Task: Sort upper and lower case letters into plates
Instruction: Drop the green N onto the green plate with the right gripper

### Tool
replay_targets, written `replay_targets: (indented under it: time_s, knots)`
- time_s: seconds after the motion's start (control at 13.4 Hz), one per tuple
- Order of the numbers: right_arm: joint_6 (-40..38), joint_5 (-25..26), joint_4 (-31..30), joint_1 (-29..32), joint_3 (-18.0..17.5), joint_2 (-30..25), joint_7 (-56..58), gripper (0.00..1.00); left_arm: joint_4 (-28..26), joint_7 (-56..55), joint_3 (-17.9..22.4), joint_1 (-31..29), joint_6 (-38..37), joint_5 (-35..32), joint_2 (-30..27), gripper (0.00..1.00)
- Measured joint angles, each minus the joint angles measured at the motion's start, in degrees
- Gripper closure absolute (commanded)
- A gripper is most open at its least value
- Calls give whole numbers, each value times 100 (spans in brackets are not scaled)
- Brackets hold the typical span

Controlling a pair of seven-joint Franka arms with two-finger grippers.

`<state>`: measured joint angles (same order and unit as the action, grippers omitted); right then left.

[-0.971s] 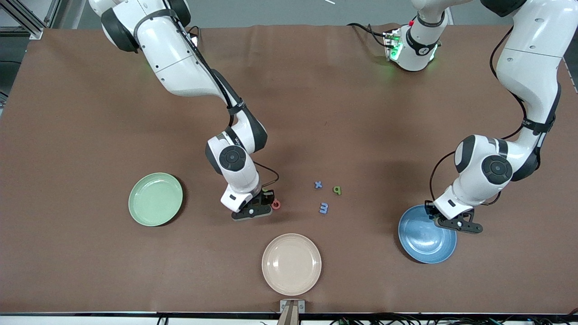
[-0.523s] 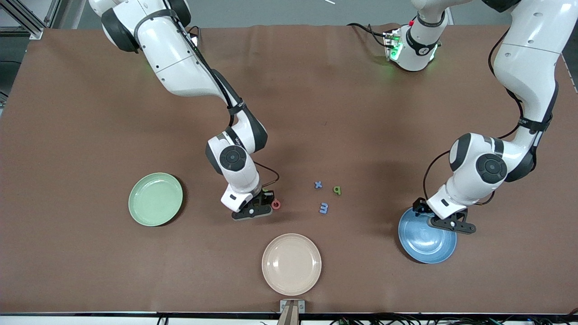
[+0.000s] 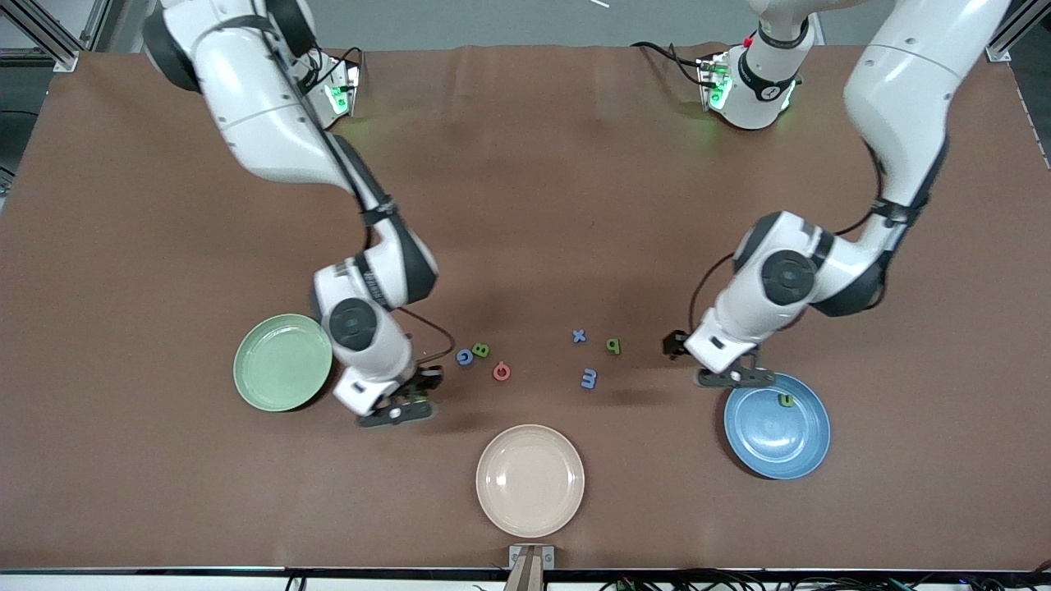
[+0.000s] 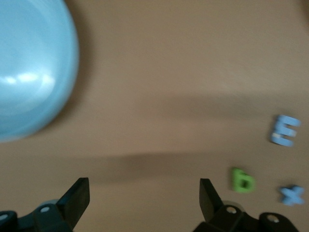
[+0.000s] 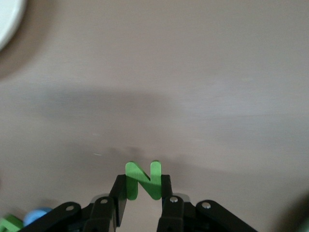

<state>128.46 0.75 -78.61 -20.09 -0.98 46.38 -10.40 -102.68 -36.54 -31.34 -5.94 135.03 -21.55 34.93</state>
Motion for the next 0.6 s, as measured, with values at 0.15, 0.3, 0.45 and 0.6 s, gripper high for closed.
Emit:
replay_targets:
  time_s: [0.15,0.3,0.45,0.6]
  knots:
    - [-237,-3,-365,840,-319,-403,869,100,22,-665,3,408,3,0,66,8]
    - [-249,-4,-1043,1507,-464,-809,1653,100,90,-1052,9,630,3,0,173,19]
    - [-140,-4,-1761,1921,-512,-1145,2067,100,222,-1201,20,751,6,0,349,24]
    - [13,-4,-2397,2093,-528,-1419,2144,100,350,-1303,23,868,8,0,538,28]
